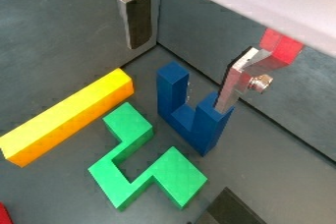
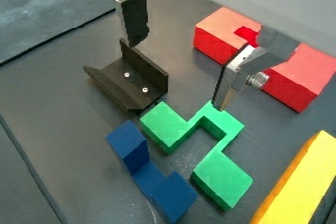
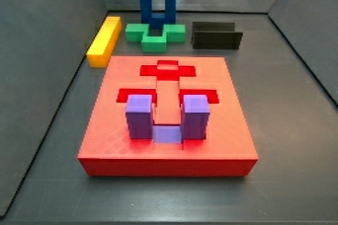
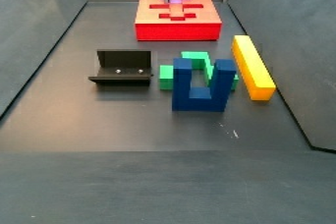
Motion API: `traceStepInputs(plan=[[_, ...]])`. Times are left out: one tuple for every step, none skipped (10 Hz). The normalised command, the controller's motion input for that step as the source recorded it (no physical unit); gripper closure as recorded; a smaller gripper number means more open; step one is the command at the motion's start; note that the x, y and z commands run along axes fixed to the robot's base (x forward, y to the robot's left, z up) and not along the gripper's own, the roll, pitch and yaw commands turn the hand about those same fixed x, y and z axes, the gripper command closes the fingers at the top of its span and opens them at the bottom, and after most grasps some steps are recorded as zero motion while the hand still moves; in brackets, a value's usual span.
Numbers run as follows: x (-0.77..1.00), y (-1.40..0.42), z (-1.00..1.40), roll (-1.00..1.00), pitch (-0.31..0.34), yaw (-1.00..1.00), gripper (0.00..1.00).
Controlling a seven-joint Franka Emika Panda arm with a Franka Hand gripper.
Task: Pick up the blue object. Move up. Move to above the board. Insert the blue object.
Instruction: Pick up the blue object.
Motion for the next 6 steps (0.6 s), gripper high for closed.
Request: traceStepInputs(plan=[[0.13, -0.15, -0.22, 0.15, 0.0, 0.0, 0.0], [0.6, 0.19, -0.13, 0.04, 0.0, -0.03, 0.0], [0.82, 0.34, -0.05, 0.0, 0.0, -0.11, 0.0], [0.79, 0.42, -0.07, 0.03, 0.0, -0.17, 0.0], [0.55, 0.44, -0.06, 0.1, 0.0, -0.12, 0.0], [0.42, 0.37, -0.25, 0.09, 0.0, -0.07, 0.0]])
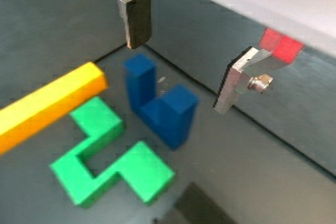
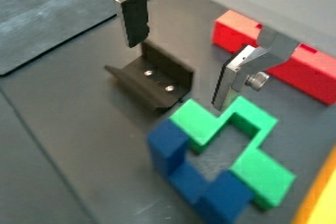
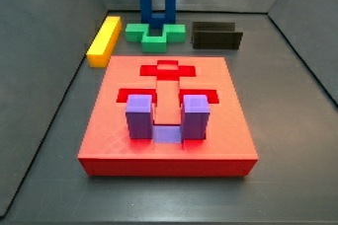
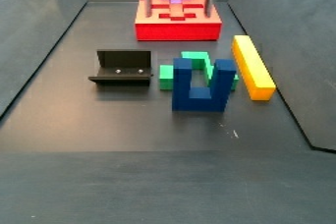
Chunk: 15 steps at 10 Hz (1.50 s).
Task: Pick up the blue object. Move up. Move to above the board. Insert the blue object.
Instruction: Pick up the blue object.
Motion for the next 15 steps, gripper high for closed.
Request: traceStepInputs(plan=[[0.39, 0.35, -0.47, 0.09, 0.0, -0.05, 0.0], [0.15, 0.18, -0.48, 0.12, 0.0, 0.0, 0.0], [0.0, 0.0, -0.45, 0.09, 0.0, 0.0, 0.0], [-0.05, 0.0, -0.4, 0.1, 0.0, -0.03, 0.0], [-0.14, 0.0, -0.29, 0.03, 0.0, -0.12, 0.0], [-0.08, 0.0, -0.36, 0.05, 0.0, -0.1, 0.0], [0.0, 0.0, -0.37, 0.08, 0.0, -0.02, 0.0], [0.0, 0.08, -0.28, 0.09, 0.0, 0.0, 0.0], [0.0, 0.17, -0.22, 0.17, 0.0, -0.02, 0.0], [0.0, 0.15, -0.19, 0.15, 0.0, -0.03, 0.0], [-0.05, 0.13, -0.18, 0.15, 0.0, -0.07, 0.0], [-0.13, 0.08, -0.17, 0.09, 0.0, -0.11, 0.0], [-0.03, 0.0, -0.21, 0.09, 0.0, -0.06, 0.0], [0.0, 0.0, -0.26, 0.11, 0.0, 0.0, 0.0], [0.0, 0.0, -0.29, 0.12, 0.0, 0.0, 0.0]])
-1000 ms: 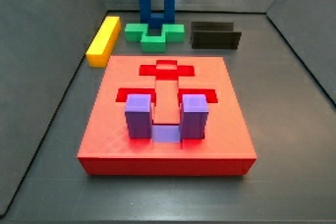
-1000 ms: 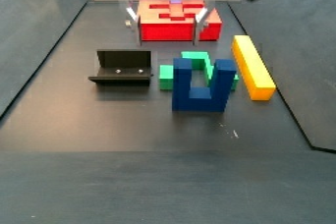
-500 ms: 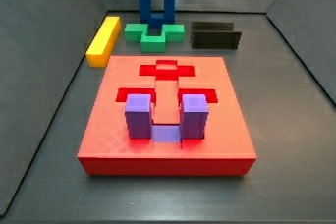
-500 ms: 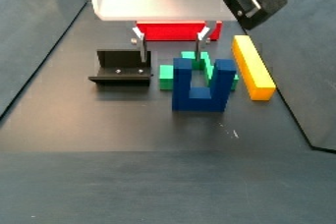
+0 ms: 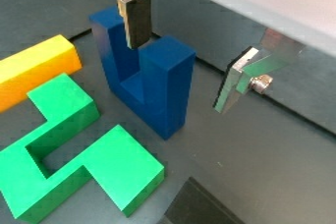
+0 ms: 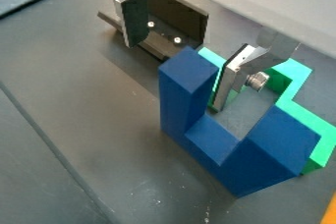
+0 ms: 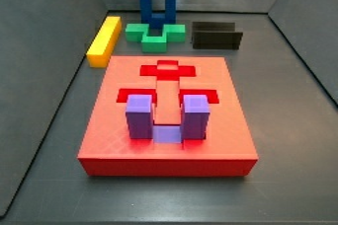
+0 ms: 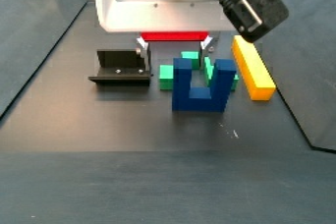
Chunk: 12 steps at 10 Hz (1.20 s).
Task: Pick up the blue object. Move up. Move to above the board. Insert the blue object.
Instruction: Pick up the blue object.
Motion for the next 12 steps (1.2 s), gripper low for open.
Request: traceStepInputs(plan=[[0.0, 0.03, -0.33, 0.16, 0.0, 0.0, 0.0], [0.0, 0.08, -0.34, 0.18, 0.0, 0.0, 0.0], [0.0, 0.0, -0.21, 0.1, 0.0, 0.0, 0.0], [0.0, 0.0, -0.11, 0.06, 0.0, 0.0, 0.0], [0.0, 0.0, 0.0, 0.02, 0.0, 0.0, 0.0], [0.0, 0.0, 0.0, 0.0, 0.0, 0.0, 0.0], [0.0, 0.0, 0.0, 0.0, 0.0, 0.0, 1.0], [0.0, 0.0, 0.0, 0.0, 0.0, 0.0, 1.0], [0.0, 0.0, 0.0, 0.0, 0.0, 0.0, 1.0], [0.0, 0.0, 0.0, 0.0, 0.0, 0.0, 1.0], [0.0, 0.0, 0.0, 0.0, 0.0, 0.0, 1.0], [0.0, 0.0, 0.0, 0.0, 0.0, 0.0, 1.0]])
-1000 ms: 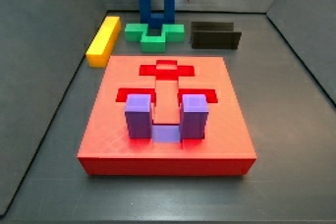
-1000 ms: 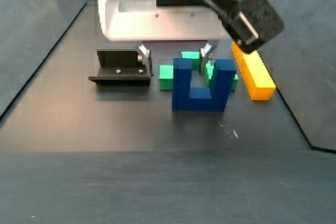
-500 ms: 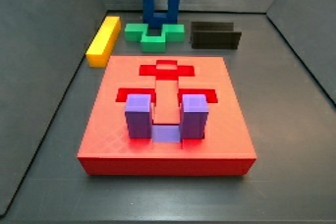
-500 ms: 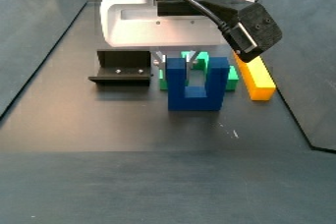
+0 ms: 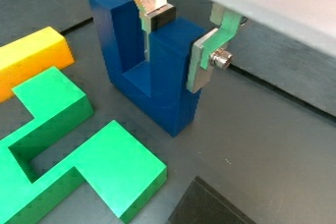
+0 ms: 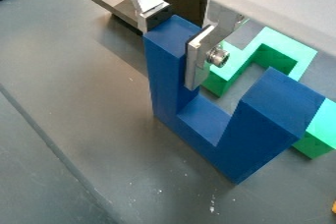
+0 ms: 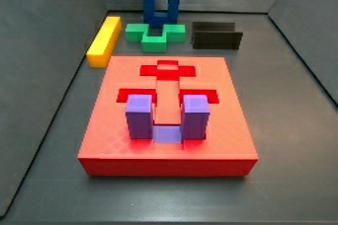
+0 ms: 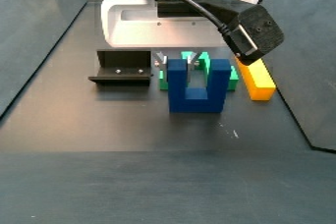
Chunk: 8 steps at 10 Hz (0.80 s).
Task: Pick up the blue object. Move up. Move to above the board. Insert the blue object.
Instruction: Pick up the blue object.
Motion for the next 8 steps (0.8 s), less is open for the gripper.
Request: traceStepInputs(plan=[[0.0, 0.0, 0.0, 0.0, 0.0, 0.0, 1.0], [0.0, 0.0, 0.0, 0.0, 0.0, 0.0, 1.0], [0.0, 0.0, 0.0, 0.0, 0.0, 0.0, 1.0], [0.0, 0.0, 0.0, 0.0, 0.0, 0.0, 1.0], [0.0, 0.0, 0.0, 0.0, 0.0, 0.0, 1.0], [0.0, 0.0, 0.0, 0.0, 0.0, 0.0, 1.0], [0.0, 0.0, 0.0, 0.0, 0.0, 0.0, 1.0], [0.0, 0.0, 0.0, 0.0, 0.0, 0.0, 1.0]])
